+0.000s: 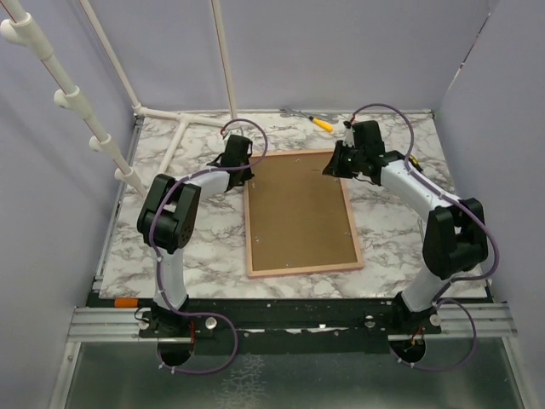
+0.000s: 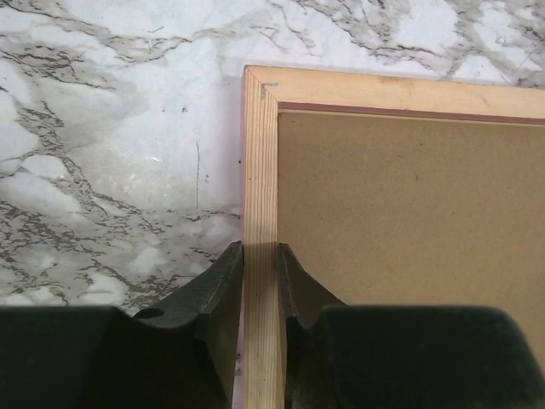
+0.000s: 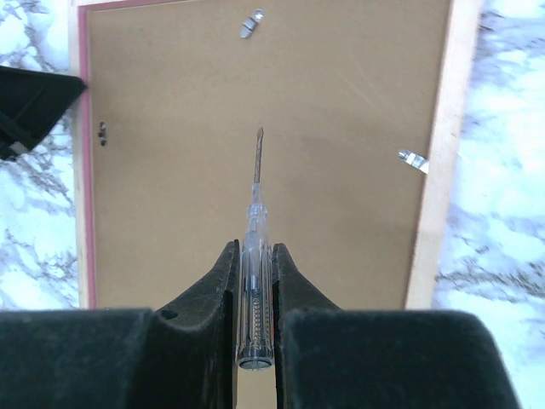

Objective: Take the photo out of the frame
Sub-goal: Release the photo frame item from the photo frame, then adjust the screwdriver.

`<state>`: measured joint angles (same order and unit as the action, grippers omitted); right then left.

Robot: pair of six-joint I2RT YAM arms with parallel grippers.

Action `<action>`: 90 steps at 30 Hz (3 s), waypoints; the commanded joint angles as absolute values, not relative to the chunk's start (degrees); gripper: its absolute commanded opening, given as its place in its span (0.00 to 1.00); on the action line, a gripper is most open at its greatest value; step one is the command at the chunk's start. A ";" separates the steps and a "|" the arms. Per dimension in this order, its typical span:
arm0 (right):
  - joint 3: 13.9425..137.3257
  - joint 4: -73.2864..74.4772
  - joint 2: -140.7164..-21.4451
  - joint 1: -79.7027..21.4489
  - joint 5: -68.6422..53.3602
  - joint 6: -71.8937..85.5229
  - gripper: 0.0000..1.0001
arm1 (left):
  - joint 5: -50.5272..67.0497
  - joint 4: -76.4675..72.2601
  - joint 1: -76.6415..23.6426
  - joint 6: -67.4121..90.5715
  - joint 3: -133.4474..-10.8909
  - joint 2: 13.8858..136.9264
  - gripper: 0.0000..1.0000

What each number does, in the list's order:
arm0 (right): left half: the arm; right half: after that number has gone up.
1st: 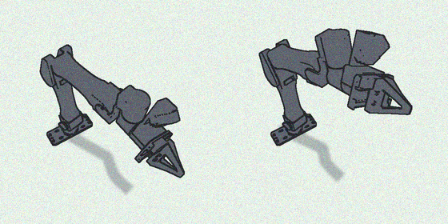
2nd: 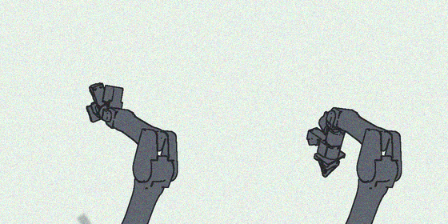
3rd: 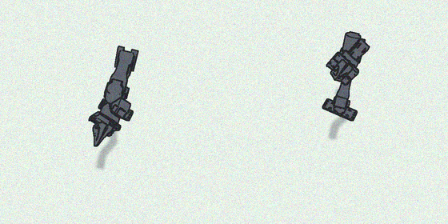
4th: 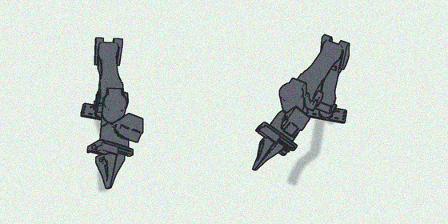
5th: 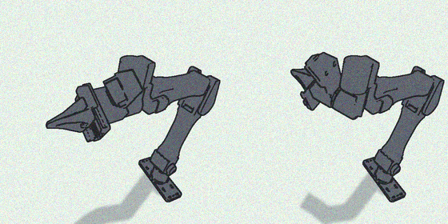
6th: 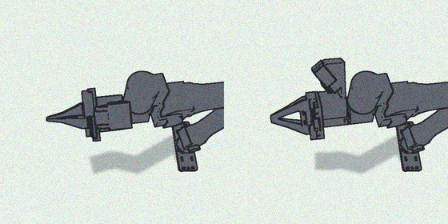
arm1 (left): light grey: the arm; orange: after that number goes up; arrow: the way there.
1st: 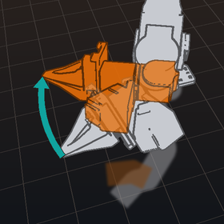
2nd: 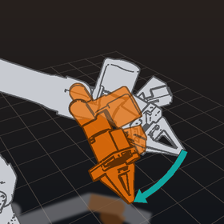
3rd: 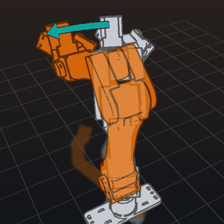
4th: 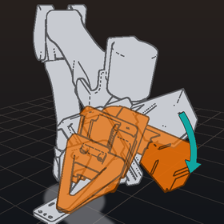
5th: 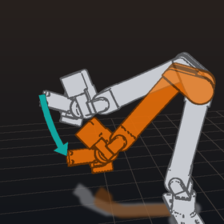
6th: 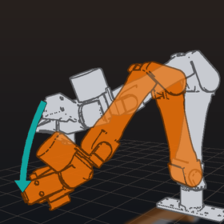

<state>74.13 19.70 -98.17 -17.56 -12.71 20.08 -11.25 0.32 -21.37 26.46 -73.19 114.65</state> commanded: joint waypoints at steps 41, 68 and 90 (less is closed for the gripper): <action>61.82 32.14 -73.64 -17.60 -19.96 19.04 0.01 | 12.15 -44.79 -37.30 2.96 -38.37 79.80 0.99; 59.94 33.36 -71.45 -17.62 -31.92 18.23 0.01 | 20.60 -30.31 -48.40 -32.12 -50.33 90.35 0.59; 58.57 31.89 -70.54 -17.58 -32.52 19.05 0.11 | 21.26 -20.22 -51.49 -36.01 -57.65 95.52 0.05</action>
<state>59.66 32.84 -72.62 -17.56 -31.62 18.83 18.98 -22.87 -50.94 -34.54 -55.70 94.59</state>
